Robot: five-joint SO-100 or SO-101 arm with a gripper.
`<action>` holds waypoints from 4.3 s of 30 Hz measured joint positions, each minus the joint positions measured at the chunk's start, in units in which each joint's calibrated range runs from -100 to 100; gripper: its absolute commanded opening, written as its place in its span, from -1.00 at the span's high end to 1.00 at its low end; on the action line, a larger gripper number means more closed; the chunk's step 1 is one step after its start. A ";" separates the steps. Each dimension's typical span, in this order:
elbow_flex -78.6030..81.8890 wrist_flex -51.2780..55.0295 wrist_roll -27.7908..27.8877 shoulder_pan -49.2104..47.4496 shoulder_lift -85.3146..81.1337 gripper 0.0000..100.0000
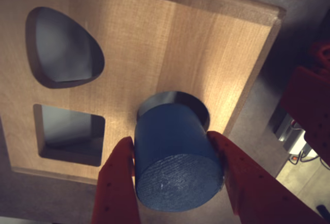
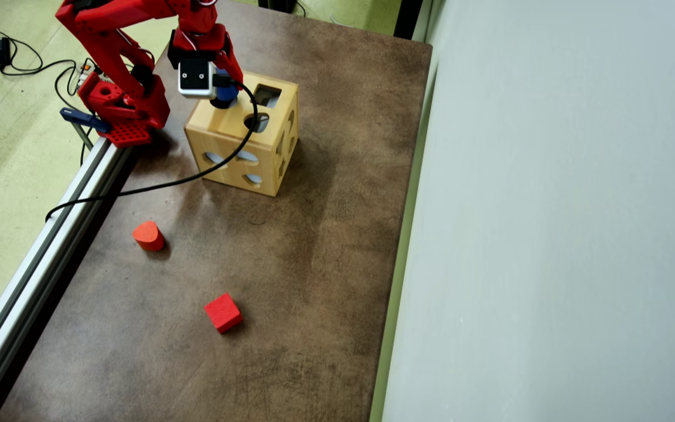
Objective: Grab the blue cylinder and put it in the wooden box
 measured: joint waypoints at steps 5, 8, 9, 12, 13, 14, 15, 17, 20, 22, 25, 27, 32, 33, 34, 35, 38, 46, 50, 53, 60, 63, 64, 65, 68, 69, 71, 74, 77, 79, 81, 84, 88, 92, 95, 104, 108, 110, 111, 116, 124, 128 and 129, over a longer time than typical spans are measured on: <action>0.00 0.00 0.00 0.22 -1.95 0.96; 0.00 0.00 0.00 0.22 -2.12 0.96; 0.00 0.00 0.00 0.22 -2.12 0.96; 1.08 0.00 0.00 0.22 -2.12 0.96; 1.35 0.00 0.00 0.22 -2.12 0.96; 1.44 0.00 0.00 0.22 -2.12 0.96; 1.44 0.00 0.00 0.22 -2.12 0.96; 1.53 0.00 0.00 0.22 -2.12 0.96; 1.53 0.00 0.00 0.22 -2.12 0.96; 1.53 0.00 0.00 0.22 -2.12 0.96; 1.53 0.00 0.00 0.22 -2.12 0.85; 1.53 0.00 0.00 0.22 -2.12 0.71; 1.53 0.00 0.00 0.22 -2.12 0.46; 1.53 0.00 0.00 0.22 -2.12 0.45; 1.53 0.00 0.00 0.22 -2.12 0.44; 1.53 0.00 0.00 0.22 -2.12 0.44; 1.53 0.00 0.00 0.22 -2.12 0.44; 1.53 0.00 0.00 0.22 -2.12 0.45; 1.53 0.00 0.00 0.22 -2.71 0.45; 1.53 0.00 0.00 0.22 -6.10 0.45; 1.53 0.00 0.00 0.22 -23.31 0.45; 1.53 0.00 0.00 0.22 -33.64 0.45; 1.53 0.00 0.00 0.22 -37.46 0.45; 1.53 0.00 0.00 0.14 -41.27 0.45; 1.44 0.00 0.00 0.14 -50.93 0.45; 1.44 0.00 0.00 0.14 -54.58 0.45; 1.44 0.00 0.00 0.14 -60.85 0.45; 1.35 0.00 0.00 0.14 -69.32 0.45; 1.35 0.00 0.00 0.14 -71.36 0.45; 1.35 0.00 0.00 0.14 -71.53 0.45; 1.99 0.00 0.00 0.14 -71.69 0.45; 5.33 0.00 0.00 0.14 -71.69 0.46; 5.69 0.00 0.00 0.14 -71.69 0.56; 5.69 0.00 0.00 0.14 -71.69 0.87; 5.69 0.00 0.00 0.57 -71.69 0.98; 5.78 0.00 0.00 4.89 -71.69 0.95; 5.78 0.00 0.00 5.03 -71.69 0.95; 5.78 0.00 0.00 5.03 -71.69 0.95; 5.78 0.00 0.00 5.03 -71.69 0.95; 5.78 0.00 0.00 8.12 -71.69 0.95; 5.78 0.00 0.00 10.71 -71.69 0.95; 6.14 0.00 0.00 10.71 -71.69 0.94; 6.14 0.00 0.00 10.71 -71.69 0.95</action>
